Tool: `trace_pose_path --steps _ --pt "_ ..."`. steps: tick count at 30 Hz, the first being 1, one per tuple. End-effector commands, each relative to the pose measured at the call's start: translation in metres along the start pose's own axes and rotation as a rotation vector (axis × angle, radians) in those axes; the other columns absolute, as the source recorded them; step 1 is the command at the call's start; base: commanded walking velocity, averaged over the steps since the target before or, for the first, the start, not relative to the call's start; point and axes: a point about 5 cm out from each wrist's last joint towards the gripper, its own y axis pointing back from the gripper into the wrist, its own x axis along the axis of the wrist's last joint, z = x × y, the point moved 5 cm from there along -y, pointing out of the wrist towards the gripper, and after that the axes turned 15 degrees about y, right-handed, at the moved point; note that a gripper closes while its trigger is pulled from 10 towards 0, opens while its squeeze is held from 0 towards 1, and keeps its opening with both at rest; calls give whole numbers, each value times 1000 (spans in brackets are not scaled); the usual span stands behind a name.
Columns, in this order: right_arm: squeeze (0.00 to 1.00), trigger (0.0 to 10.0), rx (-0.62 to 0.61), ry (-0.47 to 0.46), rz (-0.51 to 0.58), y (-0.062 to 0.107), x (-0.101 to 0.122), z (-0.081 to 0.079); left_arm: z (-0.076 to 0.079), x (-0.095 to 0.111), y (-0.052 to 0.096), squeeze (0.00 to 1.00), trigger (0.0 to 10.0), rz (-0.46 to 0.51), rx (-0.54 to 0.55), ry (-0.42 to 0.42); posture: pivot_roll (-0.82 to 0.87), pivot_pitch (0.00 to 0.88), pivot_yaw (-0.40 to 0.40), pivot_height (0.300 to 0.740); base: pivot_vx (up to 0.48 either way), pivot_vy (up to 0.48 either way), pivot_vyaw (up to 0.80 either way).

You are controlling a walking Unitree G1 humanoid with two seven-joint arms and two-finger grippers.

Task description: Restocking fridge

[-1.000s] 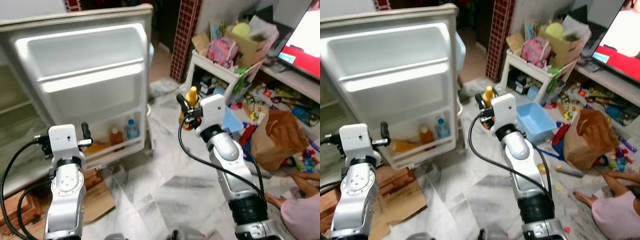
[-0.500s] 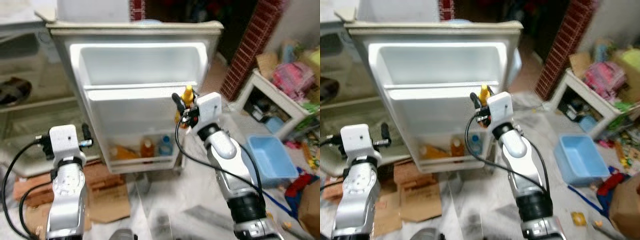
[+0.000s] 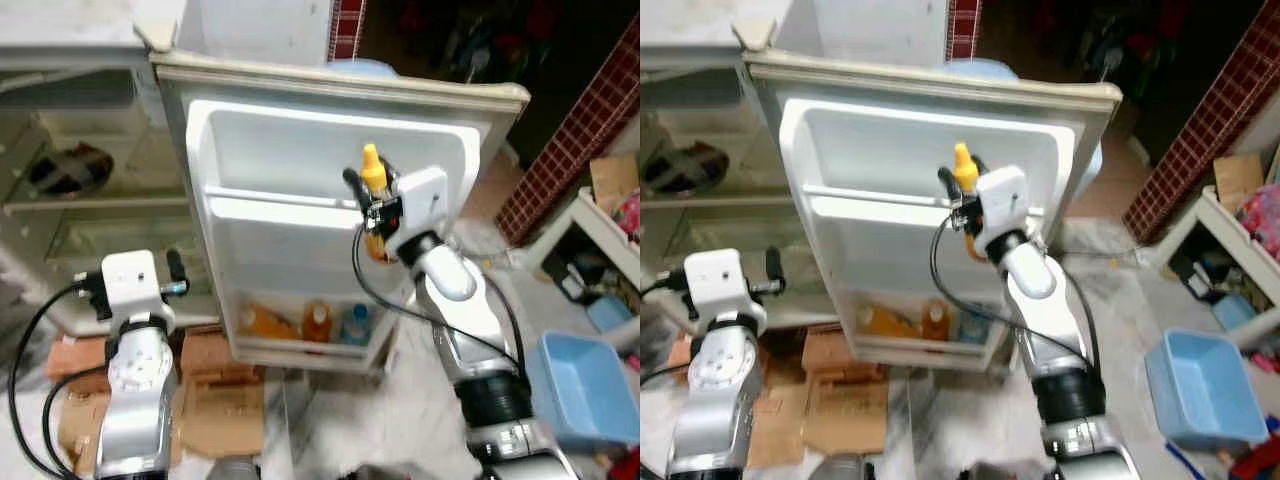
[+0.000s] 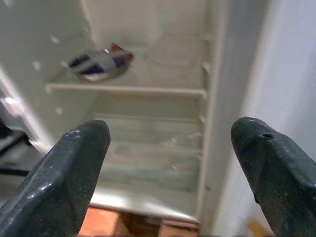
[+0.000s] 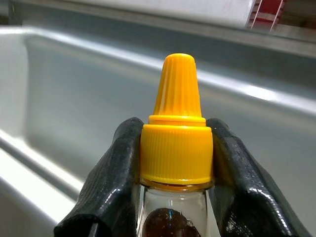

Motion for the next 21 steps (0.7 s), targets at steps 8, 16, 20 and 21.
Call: trace_pose_path --steps 8,16,20,21 --pt "0 10000 -102 98 151 -25 46 38 10 -11 6 0 10000 -66 -68 13 51 0 -50 740 0 0 0" --pt "0 10000 -176 131 147 -36 42 49 14 -9 6 0 10000 -63 -90 11 55 0 -43 740 0 0 0" --pt "0 10000 -175 159 126 -40 29 38 17 -6 7 0 10000 -55 -100 12 71 0 -47 740 0 0 0" --pt "0 10000 -175 159 126 -40 29 38 17 -6 7 0 10000 -55 -100 12 71 0 -47 740 0 0 0"
